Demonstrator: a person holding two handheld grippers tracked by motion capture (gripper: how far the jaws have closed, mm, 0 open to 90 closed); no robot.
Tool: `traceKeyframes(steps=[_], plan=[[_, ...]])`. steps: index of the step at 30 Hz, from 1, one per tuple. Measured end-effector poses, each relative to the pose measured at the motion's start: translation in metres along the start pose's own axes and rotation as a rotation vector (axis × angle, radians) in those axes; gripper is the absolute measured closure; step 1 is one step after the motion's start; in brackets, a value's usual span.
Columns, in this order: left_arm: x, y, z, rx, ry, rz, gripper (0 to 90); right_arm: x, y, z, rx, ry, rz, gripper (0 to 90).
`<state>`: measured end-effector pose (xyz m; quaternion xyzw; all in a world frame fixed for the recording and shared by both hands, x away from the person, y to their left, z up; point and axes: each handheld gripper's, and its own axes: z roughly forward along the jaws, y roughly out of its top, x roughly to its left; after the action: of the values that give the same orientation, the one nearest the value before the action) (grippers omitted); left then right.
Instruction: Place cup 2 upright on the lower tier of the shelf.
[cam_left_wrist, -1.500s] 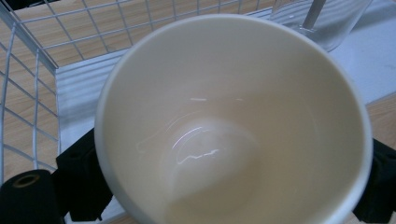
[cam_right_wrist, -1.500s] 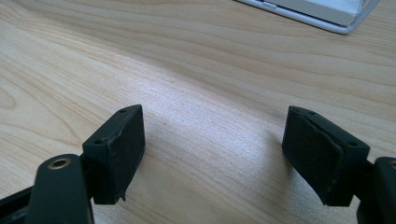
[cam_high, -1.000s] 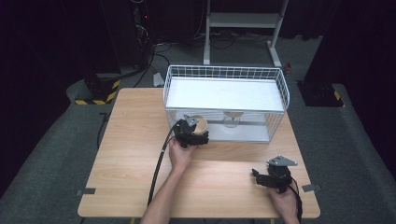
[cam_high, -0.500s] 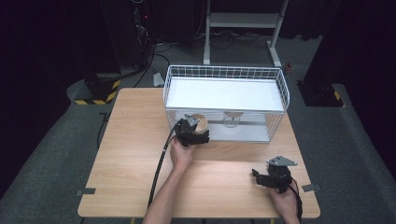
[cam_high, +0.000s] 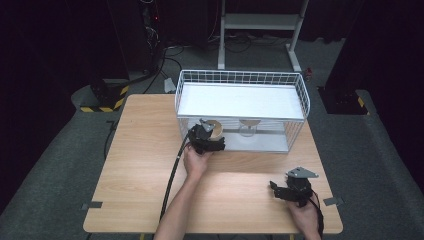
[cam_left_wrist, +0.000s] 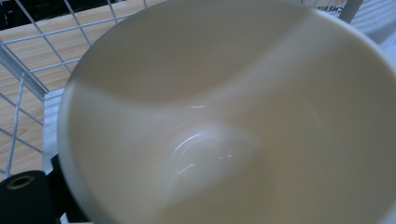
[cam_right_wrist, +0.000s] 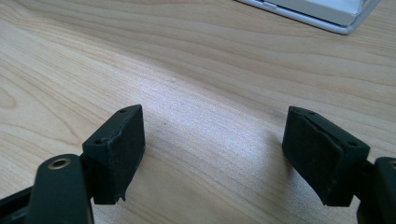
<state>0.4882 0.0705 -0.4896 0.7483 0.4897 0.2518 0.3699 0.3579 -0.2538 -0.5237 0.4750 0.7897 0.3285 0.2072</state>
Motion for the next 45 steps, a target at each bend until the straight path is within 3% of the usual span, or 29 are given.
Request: traceKeyframes(steps=[2,6,7,11,12,15,16,17,19,23,25,26,29,34,37,41,45], plan=[[0.0,0.0,0.0,0.009,-0.019,-0.006,7.4,0.0,0.0,0.0,0.0,0.0,-0.002,21.6],[0.0,0.0,-0.001,0.001,-0.015,-0.001,6.9,0.0,0.0,0.0,0.0,0.0,-0.002,21.5],[0.001,0.0,-0.001,0.003,0.003,0.01,6.8,0.0,0.0,0.0,0.0,0.0,-0.002,21.5],[0.001,0.0,-0.001,0.004,-0.011,-0.004,4.4,0.0,0.0,0.0,0.0,0.001,-0.003,21.5],[0.003,0.0,-0.004,0.01,0.037,0.019,3.6,0.0,0.0,0.0,0.0,0.0,-0.003,21.5],[0.005,0.0,-0.005,0.018,0.025,0.013,2.5,0.0,0.0,0.0,0.0,0.0,-0.002,21.5],[0.006,-0.001,-0.005,0.019,-0.014,-0.012,2.5,0.0,0.0,0.0,0.0,0.0,-0.003,21.5],[0.006,-0.001,-0.006,0.031,-0.028,-0.015,1.8,0.0,0.0,0.0,0.0,0.0,-0.002,21.5],[0.007,-0.001,-0.005,0.03,-0.031,-0.027,0.8,0.0,0.0,0.0,0.0,0.0,-0.003,21.6],[0.007,-0.001,-0.008,0.039,-0.012,-0.009,0.7,0.0,0.0,0.0,0.0,0.0,-0.003,21.6],[0.006,-0.002,-0.008,0.054,-0.005,0.008,1.1,0.0,0.0,0.0,0.0,0.0,-0.002,21.5],[0.005,-0.004,-0.007,0.051,-0.019,-0.006,1.5,0.0,0.0,0.0,0.0,0.0,-0.002,21.5],[0.007,-0.005,-0.009,0.053,0.001,0.026,3.0,0.0,0.0,0.0,0.0,0.0,-0.003,21.6],[0.005,-0.008,-0.013,0.042,-0.003,0.004,6.1,0.0,0.0,0.0,-0.001,0.0,-0.005,21.5],[0.005,-0.01,-0.015,0.042,-0.002,0.015,8.3,0.0,0.0,0.0,-0.001,-0.001,-0.006,21.5],[0.004,-0.015,-0.017,0.039,-0.017,-0.018,10.3,0.0,0.0,0.0,-0.001,-0.001,-0.006,21.5],[0.005,-0.017,-0.019,0.044,-0.012,-0.006,12.0,0.0,0.0,0.0,-0.001,-0.001,-0.006,21.5]])
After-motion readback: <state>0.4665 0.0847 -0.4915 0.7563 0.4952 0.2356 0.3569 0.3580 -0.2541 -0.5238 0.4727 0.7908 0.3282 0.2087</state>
